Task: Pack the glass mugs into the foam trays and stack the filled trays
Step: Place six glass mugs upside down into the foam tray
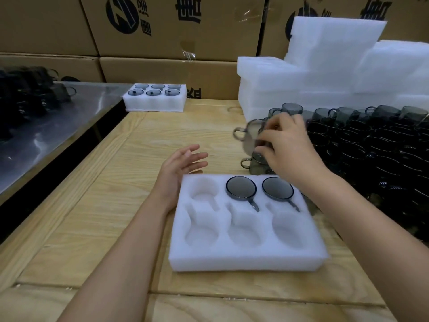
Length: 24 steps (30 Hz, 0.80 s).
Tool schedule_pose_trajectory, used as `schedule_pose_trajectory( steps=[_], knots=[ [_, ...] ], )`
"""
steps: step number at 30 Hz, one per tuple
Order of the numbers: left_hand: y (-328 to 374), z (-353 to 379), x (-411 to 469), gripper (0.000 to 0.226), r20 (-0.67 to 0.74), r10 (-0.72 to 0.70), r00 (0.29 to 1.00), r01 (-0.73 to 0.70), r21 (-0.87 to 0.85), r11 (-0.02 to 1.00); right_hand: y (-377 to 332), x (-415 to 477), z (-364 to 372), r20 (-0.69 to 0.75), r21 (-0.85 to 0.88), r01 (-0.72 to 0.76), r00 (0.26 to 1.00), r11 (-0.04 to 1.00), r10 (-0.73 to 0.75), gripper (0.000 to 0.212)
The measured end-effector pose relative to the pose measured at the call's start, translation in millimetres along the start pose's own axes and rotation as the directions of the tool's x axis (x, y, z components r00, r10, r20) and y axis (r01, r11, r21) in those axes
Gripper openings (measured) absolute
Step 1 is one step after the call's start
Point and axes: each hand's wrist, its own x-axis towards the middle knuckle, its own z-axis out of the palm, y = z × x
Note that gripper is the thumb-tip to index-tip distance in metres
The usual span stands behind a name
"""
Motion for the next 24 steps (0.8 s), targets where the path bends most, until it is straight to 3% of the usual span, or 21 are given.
schedule_pose_trajectory(
  steps=[3, 6, 9, 14, 17, 21, 24],
  knots=[
    [1.8, -0.7, 1.0, 0.040, 0.049, -0.004, 0.999, 0.005, -0.006, 1.000, -28.1, -0.4, -7.6, 0.094, 0.208, 0.242, 0.959, 0.948, -0.266, 0.010],
    [4.9, -2.8, -2.4, 0.044, 0.160, 0.011, 0.987, -0.008, -0.018, 1.000, -47.5, 0.6, -6.0, 0.203, 0.290, 0.313, 0.903, 0.904, -0.378, 0.012],
    [7.7, -11.5, -5.6, 0.077, 0.229, 0.064, 0.971, -0.072, 0.026, 0.997, -51.6, 2.6, -4.0, 0.280, 0.356, 0.236, 0.896, 0.904, -0.344, 0.013],
    [14.2, -18.4, -7.4, 0.088, 0.322, 0.052, 0.945, -0.075, 0.059, 0.995, -51.7, 3.8, -3.2, 0.406, 0.512, -0.023, 0.887, 0.859, -0.218, 0.038],
    [13.2, -18.6, -8.3, 0.084, 0.354, 0.027, 0.935, -0.078, 0.130, 0.988, -54.5, 4.5, -4.1, 0.505, 0.619, -0.243, 0.851, 0.747, -0.142, 0.025],
    [10.7, -20.3, -8.6, 0.062, 0.391, -0.028, 0.920, -0.048, 0.184, 0.982, -58.1, 5.9, 3.0, 0.472, 0.499, -0.124, 0.869, 0.858, -0.149, 0.049],
    [11.8, -23.9, -8.6, 0.069, 0.441, -0.105, 0.892, 0.010, 0.211, 0.977, -59.5, 9.3, 1.4, 0.495, 0.456, -0.052, 0.845, 0.889, -0.204, 0.050]
  ],
)
